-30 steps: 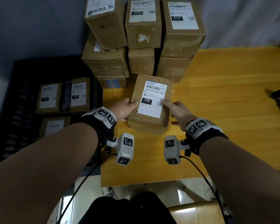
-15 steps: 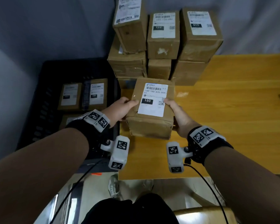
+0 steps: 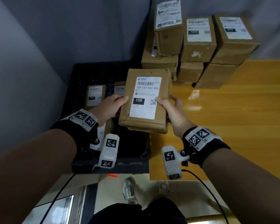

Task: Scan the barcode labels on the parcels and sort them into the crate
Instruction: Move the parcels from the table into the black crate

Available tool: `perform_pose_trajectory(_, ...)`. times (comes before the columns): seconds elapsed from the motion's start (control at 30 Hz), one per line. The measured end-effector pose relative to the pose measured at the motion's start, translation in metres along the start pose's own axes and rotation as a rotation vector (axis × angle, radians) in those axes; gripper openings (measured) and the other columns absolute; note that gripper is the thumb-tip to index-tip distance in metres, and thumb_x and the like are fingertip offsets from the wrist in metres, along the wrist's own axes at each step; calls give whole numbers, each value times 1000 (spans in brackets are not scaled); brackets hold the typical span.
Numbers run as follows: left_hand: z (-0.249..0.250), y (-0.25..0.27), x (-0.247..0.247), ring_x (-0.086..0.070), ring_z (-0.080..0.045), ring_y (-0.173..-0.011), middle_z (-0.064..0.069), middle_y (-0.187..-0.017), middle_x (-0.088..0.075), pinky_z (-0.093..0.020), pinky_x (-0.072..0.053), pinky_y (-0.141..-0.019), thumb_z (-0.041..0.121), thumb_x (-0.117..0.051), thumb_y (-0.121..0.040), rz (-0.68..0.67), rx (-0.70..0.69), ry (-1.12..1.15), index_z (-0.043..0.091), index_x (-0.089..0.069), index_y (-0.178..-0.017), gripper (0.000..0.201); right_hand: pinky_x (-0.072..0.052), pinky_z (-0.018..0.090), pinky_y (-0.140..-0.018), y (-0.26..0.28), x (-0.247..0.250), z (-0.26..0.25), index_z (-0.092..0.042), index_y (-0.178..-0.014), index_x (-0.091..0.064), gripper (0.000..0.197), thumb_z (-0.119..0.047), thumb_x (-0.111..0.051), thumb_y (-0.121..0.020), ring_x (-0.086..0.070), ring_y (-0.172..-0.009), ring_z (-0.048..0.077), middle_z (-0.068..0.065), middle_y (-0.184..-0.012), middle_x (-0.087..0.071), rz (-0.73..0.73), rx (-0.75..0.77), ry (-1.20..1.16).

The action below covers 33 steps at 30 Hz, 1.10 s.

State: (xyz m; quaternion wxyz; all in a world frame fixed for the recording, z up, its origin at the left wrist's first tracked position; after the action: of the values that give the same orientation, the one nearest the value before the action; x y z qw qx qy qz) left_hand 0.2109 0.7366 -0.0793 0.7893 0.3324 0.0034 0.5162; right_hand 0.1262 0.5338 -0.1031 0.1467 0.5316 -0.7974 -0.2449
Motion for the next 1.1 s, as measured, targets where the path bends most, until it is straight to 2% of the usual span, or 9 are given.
perform_pose_trajectory(0.07, -12, -2, 19, -60, -22, -108, -5, -118, -61, -41, -50, -95, 39, -49, -97, 23, 5, -51, 13, -53, -126, 39, -51, 31, -72, 2, -23, -2, -30, -145, -22, 86, -39, -76, -79, -61, -102, 19, 3, -125, -57, -29, -2, 4)
perform_pose_trajectory(0.17, -34, -6, 45, -58, -26, -112, -9, -123, -59, -43, -49, -98, 33, -48, -99, 72, 48, -101, 9, -50, -129, 38, -50, 43, -94, 0, -62, 0, -26, -150, -18, 99, -32, -81, -74, -56, -115, 26, 6, -134, -52, -65, -28, 22)
perform_pose_trajectory(0.23, -49, -9, 59, -59, -26, -109, -11, -117, -60, -39, -50, -95, 25, -46, -100, 98, 74, -113, 6, -50, -127, 33, -46, 43, -102, -8, -87, 5, -25, -150, -18, 105, -33, -85, -69, -52, -120, 25, 5, -137, -50, -42, -7, 91)
perform_pose_trajectory(0.37, -84, -16, 77, -59, -21, -92, -6, -96, -59, -36, -50, -87, 19, -49, -99, 134, 138, -158, 8, -52, -121, 25, -46, 44, -102, -26, -125, 30, -30, -149, -16, 113, -46, -86, -62, -48, -125, 28, 6, -142, -41, -43, -41, 268)
perform_pose_trajectory(0.5, -106, -22, 90, -58, -27, -108, -11, -113, -60, -44, -45, -101, 26, -52, -97, 133, 179, -197, 11, -53, -120, 28, -48, 48, -99, -43, -135, 55, -30, -147, -18, 108, -46, -84, -63, -46, -124, 35, 11, -142, -38, 19, -162, 385)
perform_pose_trajectory(0.8, -121, -50, 91, -55, -27, -114, -12, -123, -58, -43, -45, -101, 30, -54, -96, 79, 227, -242, 9, -53, -125, 36, -43, 56, -101, -60, -135, 71, -37, -148, -8, 110, -41, -82, -67, -36, -128, 39, 15, -143, -29, 44, -230, 553)
perform_pose_trajectory(0.9, -121, -54, 81, -56, -28, -112, -14, -120, -58, -33, -46, -96, 26, -52, -97, 67, 210, -292, 7, -54, -123, 32, -41, 57, -102, -53, -133, 79, -37, -148, -6, 111, -44, -81, -67, -36, -129, 39, 15, -144, -28, 28, -218, 610)
perform_pose_trajectory(1.0, -120, -52, 73, -56, -30, -112, -16, -118, -58, -31, -43, -86, 22, -50, -99, 38, 200, -325, 2, -54, -125, 33, -42, 56, -101, -50, -133, 84, -35, -149, -8, 112, -49, -81, -66, -38, -128, 39, 15, -143, -30, 10, -257, 660)
perform_pose_trajectory(1.1, -120, -51, 72, -55, -30, -114, -16, -118, -57, -32, -44, -89, 21, -49, -99, 28, 199, -323, 2, -54, -126, 33, -45, 54, -100, -52, -133, 85, -29, -150, -9, 112, -45, -82, -66, -41, -128, 39, 15, -145, -33, 14, -322, 574)
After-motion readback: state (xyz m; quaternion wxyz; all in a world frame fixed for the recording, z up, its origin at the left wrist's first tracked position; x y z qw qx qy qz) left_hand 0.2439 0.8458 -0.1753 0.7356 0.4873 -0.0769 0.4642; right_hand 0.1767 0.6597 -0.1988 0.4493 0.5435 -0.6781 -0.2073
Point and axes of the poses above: each hand's wrist, its own y-axis away from the middle knuckle, its own x-axis out of the back of the hand, z = x × y, the point moved 3 cm from there along -y, towards the middle knuckle
